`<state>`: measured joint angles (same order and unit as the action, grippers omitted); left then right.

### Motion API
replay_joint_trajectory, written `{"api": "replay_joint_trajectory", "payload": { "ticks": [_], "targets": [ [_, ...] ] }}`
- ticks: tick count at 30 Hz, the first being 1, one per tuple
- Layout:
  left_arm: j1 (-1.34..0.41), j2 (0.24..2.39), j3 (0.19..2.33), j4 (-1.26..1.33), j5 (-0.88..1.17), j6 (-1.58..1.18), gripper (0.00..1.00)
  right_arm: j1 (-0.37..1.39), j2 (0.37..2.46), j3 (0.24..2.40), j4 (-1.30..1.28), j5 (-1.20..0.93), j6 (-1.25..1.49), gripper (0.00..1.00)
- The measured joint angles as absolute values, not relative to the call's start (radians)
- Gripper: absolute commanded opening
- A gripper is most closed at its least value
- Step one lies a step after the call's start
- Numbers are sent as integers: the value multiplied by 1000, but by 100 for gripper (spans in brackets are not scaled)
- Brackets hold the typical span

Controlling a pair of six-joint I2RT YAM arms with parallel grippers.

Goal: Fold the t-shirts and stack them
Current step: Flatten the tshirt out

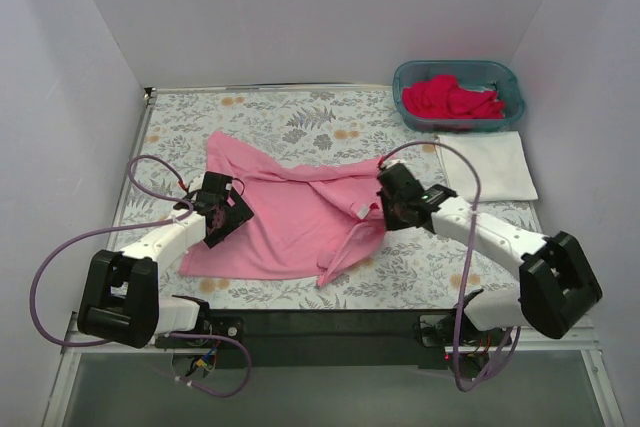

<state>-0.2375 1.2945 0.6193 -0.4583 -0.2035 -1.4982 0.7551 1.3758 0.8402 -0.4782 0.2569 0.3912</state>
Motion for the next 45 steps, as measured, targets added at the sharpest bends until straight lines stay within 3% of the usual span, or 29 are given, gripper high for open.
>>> {"api": "replay_joint_trajectory", "payload": {
  "ticks": [1,3,5,7,11,20,27,32,45],
  "targets": [
    [-237,1296,621,-458,-204,-1498,79,689,1341,838,-492,275,376,26],
    [-237,1303,625,-458,-204,-1497,78,535,1274,838,-505,310,346,42],
    [-237,1311,631,-458,-204,-1496,78,408,1225,839,-521,354,324,56],
    [-237,1313,633,-456,-204,-1495,78,359,1200,841,-544,363,307,59],
    [-237,1312,633,-456,-204,-1491,78,380,1192,842,-560,255,305,59],
    [-237,1310,633,-458,-204,-1488,78,601,1166,794,-537,78,437,60],
    [-237,1311,633,-456,-204,-1488,78,609,1182,634,-489,33,508,50],
    [-237,1312,633,-456,-204,-1488,77,598,1257,632,-434,80,470,33],
    [-141,1416,705,-405,-155,-1480,75,393,1529,813,-374,333,302,35]
  ]
}}
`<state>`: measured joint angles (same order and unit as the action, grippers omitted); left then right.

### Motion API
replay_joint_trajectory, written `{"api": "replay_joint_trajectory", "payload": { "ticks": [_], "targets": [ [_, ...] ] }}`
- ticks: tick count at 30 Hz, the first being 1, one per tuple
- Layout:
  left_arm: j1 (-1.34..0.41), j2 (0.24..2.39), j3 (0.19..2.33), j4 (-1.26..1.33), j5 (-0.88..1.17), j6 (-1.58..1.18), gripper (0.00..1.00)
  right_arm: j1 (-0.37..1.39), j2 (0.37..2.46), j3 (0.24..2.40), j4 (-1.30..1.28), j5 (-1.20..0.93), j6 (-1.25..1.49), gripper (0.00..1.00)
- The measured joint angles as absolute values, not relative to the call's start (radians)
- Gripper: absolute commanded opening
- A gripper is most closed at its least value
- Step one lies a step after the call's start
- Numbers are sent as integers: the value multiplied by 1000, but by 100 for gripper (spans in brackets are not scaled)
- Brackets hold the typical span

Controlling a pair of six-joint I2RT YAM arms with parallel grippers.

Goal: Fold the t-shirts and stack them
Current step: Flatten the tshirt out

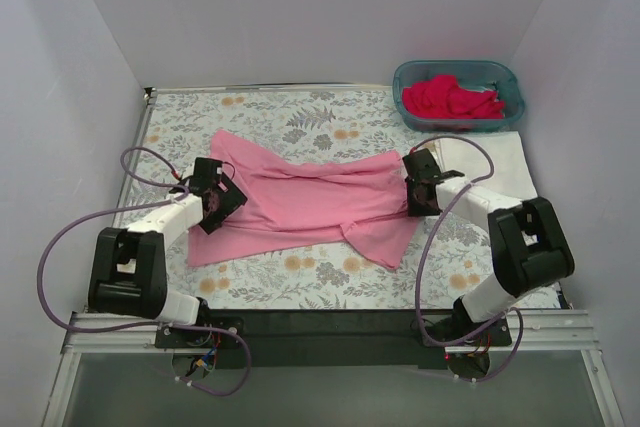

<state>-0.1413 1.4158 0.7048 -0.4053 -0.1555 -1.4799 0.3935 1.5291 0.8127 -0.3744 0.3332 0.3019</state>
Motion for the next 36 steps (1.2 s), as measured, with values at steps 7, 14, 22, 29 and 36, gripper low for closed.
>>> {"api": "replay_joint_trajectory", "payload": {
  "ticks": [7,14,22,29,36],
  "targets": [
    [-102,1604,886,-376,-110,-1441,77,302,1713,1045,-364,383,195,44],
    [-100,1525,867,-430,-109,-1423,82,319,1613,1064,-383,313,189,58],
    [-81,1125,708,-537,-204,-1496,86,387,1299,813,-479,169,266,59],
    [-36,1052,575,-667,-295,-1618,79,461,1261,746,-532,110,309,61],
    [-8,1118,570,-682,-326,-1664,79,528,1275,746,-533,103,309,62]
  ]
}}
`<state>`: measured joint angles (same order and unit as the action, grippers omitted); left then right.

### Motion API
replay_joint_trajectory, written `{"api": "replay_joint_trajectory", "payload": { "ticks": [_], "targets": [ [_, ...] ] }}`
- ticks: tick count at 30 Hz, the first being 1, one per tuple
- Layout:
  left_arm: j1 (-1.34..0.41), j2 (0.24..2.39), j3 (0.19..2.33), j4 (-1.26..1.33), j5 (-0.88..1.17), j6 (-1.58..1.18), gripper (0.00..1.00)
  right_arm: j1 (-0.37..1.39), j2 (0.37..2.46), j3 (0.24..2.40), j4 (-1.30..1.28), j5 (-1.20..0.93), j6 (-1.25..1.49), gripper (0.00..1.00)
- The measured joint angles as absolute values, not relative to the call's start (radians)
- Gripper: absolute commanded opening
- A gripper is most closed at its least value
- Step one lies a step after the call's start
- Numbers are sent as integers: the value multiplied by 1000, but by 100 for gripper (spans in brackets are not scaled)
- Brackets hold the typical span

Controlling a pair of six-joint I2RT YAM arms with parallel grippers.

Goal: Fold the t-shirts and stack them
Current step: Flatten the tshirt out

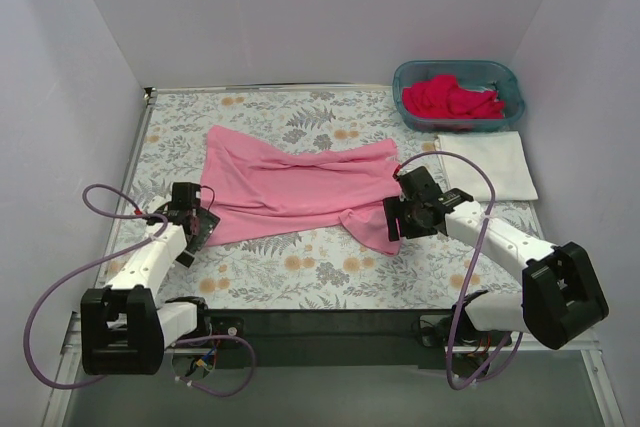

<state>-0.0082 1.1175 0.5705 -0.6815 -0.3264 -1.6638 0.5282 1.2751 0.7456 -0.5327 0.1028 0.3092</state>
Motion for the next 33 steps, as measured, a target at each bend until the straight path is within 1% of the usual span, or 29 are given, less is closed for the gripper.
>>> {"api": "replay_joint_trajectory", "payload": {
  "ticks": [3,12,13,16,17,18,19,20,21,23,24,33],
  "targets": [
    [-8,1162,568,-671,-326,-1673,79,537,1280,746,-533,105,303,62],
    [-9,1252,599,-665,-360,-1667,69,554,1283,739,-535,129,283,61],
    [-9,1260,603,-666,-363,-1665,68,557,1283,738,-535,132,281,61],
    [-9,1282,611,-665,-377,-1663,60,563,1283,738,-540,140,280,61],
    [-9,1290,616,-667,-383,-1661,56,565,1283,738,-542,143,280,61],
    [-9,1299,620,-671,-388,-1658,48,567,1283,738,-545,145,281,61],
    [-9,1308,624,-676,-396,-1655,44,569,1285,738,-546,150,281,61],
    [-9,1315,628,-671,-402,-1653,38,573,1287,738,-546,152,281,61],
    [-9,1322,632,-665,-406,-1652,20,577,1291,738,-546,155,281,61],
    [-8,1332,637,-651,-412,-1649,5,588,1303,738,-547,159,284,61],
    [-8,1334,640,-646,-412,-1647,0,595,1311,738,-548,160,286,61],
    [-4,1316,636,-645,-403,-1629,0,648,1354,738,-545,176,334,59]
  ]
}}
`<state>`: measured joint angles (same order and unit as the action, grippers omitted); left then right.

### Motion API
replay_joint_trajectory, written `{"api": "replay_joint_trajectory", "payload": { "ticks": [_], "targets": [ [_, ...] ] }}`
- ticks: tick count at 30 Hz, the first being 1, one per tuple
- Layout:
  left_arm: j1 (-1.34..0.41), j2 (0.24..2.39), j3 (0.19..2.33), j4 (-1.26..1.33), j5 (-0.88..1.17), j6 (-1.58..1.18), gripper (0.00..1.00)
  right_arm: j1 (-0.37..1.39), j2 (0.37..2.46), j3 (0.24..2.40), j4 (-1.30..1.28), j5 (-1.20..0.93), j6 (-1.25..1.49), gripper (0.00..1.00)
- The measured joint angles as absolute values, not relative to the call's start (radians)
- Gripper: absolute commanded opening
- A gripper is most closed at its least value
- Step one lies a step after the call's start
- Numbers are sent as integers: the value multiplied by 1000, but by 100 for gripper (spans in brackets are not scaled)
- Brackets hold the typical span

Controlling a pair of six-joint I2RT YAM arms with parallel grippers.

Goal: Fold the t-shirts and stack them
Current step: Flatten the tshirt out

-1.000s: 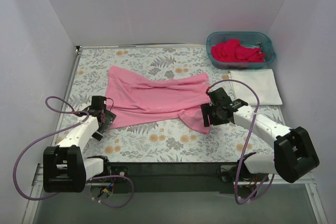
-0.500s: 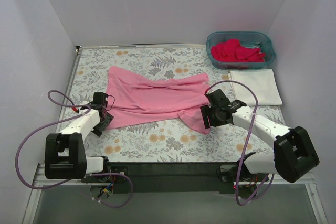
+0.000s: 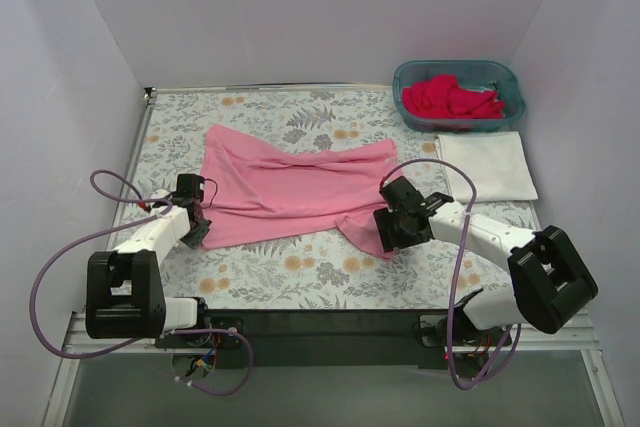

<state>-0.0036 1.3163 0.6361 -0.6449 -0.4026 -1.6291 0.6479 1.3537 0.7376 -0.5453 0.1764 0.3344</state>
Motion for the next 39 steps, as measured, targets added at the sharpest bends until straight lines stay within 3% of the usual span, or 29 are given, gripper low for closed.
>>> {"api": "replay_joint_trajectory", "payload": {
  "ticks": [8,15,16,18,23,28,39],
  "targets": [
    [-4,1301,631,-648,-379,-1619,0,696,1427,744,-515,189,381,56],
    [-4,1286,629,-654,-373,-1619,0,716,1426,733,-479,191,414,24],
    [-4,1284,629,-655,-373,-1618,0,717,1421,728,-471,192,416,13],
    [-4,1282,631,-657,-374,-1616,0,717,1415,719,-455,196,421,1],
    [-4,1282,678,-681,-383,-1604,0,696,1400,715,-460,211,421,1],
    [-4,1283,804,-707,-405,-1579,0,624,1362,760,-627,293,367,1],
    [-4,1335,1268,-781,-415,-1475,0,451,1264,1354,-783,419,201,1]
  ]
}}
